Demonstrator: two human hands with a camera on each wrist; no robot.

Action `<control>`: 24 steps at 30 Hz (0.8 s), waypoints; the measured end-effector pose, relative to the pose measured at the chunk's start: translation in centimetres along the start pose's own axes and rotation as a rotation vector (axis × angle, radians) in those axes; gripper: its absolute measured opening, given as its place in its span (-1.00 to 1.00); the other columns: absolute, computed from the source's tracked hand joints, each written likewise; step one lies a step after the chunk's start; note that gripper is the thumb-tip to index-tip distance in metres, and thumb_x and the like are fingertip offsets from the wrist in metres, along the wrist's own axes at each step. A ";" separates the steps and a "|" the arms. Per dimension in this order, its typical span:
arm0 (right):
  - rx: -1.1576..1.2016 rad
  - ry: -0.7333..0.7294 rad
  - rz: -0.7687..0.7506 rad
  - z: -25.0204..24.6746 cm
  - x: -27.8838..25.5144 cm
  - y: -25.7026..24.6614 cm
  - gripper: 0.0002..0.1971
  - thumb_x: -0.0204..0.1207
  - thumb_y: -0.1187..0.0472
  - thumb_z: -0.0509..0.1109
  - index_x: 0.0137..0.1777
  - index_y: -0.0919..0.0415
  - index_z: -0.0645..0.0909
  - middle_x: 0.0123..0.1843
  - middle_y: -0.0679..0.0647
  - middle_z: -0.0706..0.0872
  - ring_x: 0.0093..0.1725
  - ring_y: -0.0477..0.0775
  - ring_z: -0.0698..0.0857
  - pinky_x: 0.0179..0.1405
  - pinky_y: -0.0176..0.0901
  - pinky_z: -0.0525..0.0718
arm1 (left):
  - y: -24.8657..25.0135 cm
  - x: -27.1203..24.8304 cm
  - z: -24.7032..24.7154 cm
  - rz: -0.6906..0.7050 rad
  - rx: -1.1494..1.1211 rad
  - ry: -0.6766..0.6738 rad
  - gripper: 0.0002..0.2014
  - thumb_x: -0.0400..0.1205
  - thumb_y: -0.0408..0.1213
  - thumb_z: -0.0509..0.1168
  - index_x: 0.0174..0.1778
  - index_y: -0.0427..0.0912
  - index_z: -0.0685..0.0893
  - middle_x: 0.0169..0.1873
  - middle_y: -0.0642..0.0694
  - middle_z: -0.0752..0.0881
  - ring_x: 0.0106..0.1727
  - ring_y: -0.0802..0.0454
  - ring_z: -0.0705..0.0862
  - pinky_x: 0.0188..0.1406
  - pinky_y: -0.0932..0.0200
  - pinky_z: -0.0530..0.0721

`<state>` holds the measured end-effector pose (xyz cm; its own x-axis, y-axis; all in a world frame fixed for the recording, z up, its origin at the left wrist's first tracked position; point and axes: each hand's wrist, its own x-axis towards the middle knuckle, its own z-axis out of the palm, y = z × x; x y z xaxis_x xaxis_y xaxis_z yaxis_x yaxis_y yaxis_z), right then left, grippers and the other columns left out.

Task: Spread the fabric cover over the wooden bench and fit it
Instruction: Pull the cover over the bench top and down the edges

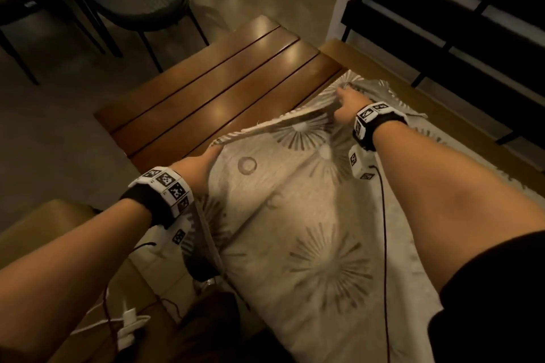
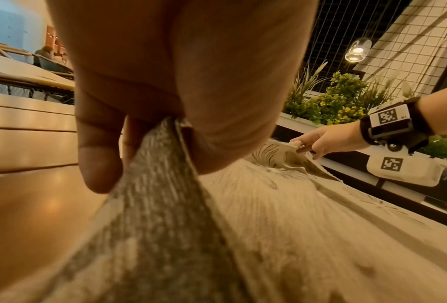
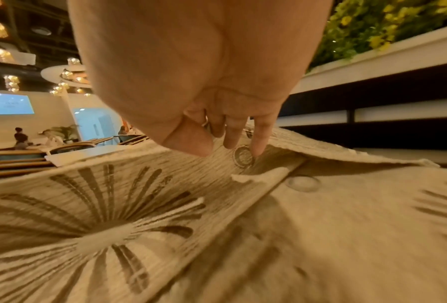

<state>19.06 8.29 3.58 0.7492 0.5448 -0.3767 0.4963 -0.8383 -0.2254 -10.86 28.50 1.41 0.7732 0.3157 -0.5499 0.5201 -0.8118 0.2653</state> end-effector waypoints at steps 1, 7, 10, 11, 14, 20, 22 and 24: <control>-0.021 0.019 -0.004 -0.3 1.0 -1.4 -0.27 0.56 0.28 0.23 0.70 0.17 0.00 0.73 0.17 0.03 0.64 0.26 0.24 0.53 0.03 0.38 | -1.5 0.4 -0.7 0.008 -0.011 -0.002 0.05 0.37 0.03 0.44 0.51 0.44 -0.26 0.02 -0.20 0.71 -0.07 -0.25 0.73 -0.16 -0.04 0.69; -0.088 0.040 -0.065 -1.7 7.9 -10.0 -0.26 0.58 0.24 0.25 0.70 0.17 -0.03 0.74 0.18 -0.03 0.69 0.23 0.10 0.60 0.02 0.22 | -11.8 2.4 -4.6 0.017 -0.004 0.013 0.14 0.44 -0.28 0.39 0.43 0.58 -0.43 0.09 -0.22 0.71 -0.04 -0.22 0.73 -0.13 -0.08 0.75; -0.090 0.047 -0.099 -2.0 11.0 -14.4 -0.26 0.58 0.20 0.27 0.70 0.19 -0.01 0.73 0.20 0.02 0.68 0.25 0.13 0.57 0.05 0.24 | -16.4 3.3 -6.7 -0.010 -0.012 0.077 0.12 0.49 -0.29 0.37 0.37 0.68 -0.44 0.10 -0.19 0.72 -0.03 -0.19 0.75 -0.08 -0.14 0.78; -0.099 0.052 -0.109 -2.1 12.0 -15.9 -0.26 0.59 0.19 0.27 0.69 0.20 0.00 0.72 0.21 0.04 0.68 0.25 0.12 0.58 0.07 0.23 | -17.7 3.6 -7.5 -0.018 -0.006 0.096 0.09 0.51 -0.27 0.35 0.36 0.68 -0.43 0.10 -0.18 0.72 -0.02 -0.20 0.75 -0.06 -0.13 0.77; -0.142 0.066 -0.141 -2.4 15.5 -19.6 -0.26 0.57 0.19 0.27 0.68 0.22 0.01 0.69 0.22 0.13 0.65 0.26 0.17 0.56 0.22 0.30 | -20.6 4.9 -9.5 -0.066 0.018 0.143 -0.04 0.57 -0.22 0.28 0.49 0.55 -0.34 0.20 -0.17 0.69 0.10 -0.20 0.72 0.04 -0.09 0.73; -0.148 0.050 -0.165 -1.8 23.0 -24.6 -0.24 0.55 0.27 0.29 0.68 0.29 -0.01 0.70 0.27 0.08 0.69 0.23 0.08 0.64 0.07 0.16 | -25.2 7.9 -12.0 -0.108 -0.002 0.158 -0.06 0.56 -0.25 0.27 0.49 0.58 -0.28 0.18 -0.11 0.66 0.10 -0.15 0.69 -0.01 -0.05 0.70; -0.140 0.015 -0.181 -1.3 24.9 -25.6 -0.25 0.57 0.25 0.28 0.68 0.29 -0.02 0.71 0.25 0.05 0.70 0.20 0.05 0.65 0.04 0.13 | -26.4 8.9 -12.5 -0.162 -0.048 0.162 0.00 0.53 -0.33 0.28 0.51 0.56 -0.29 0.08 -0.10 0.67 -0.03 -0.12 0.69 -0.14 -0.02 0.69; -0.132 -0.019 -0.173 -0.4 26.8 -26.0 -0.24 0.57 0.22 0.28 0.69 0.26 -0.03 0.72 0.23 0.04 0.70 0.20 0.05 0.66 0.07 0.13 | -27.8 9.9 -12.9 -0.241 -0.167 0.152 0.00 0.48 -0.38 0.31 0.56 0.46 -0.19 0.01 -0.08 0.66 -0.09 -0.08 0.68 -0.20 0.02 0.66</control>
<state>26.42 44.67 -0.25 0.6401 0.6788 -0.3599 0.6706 -0.7222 -0.1693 -13.01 60.53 -1.16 0.6594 0.5691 -0.4914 0.7373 -0.6172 0.2746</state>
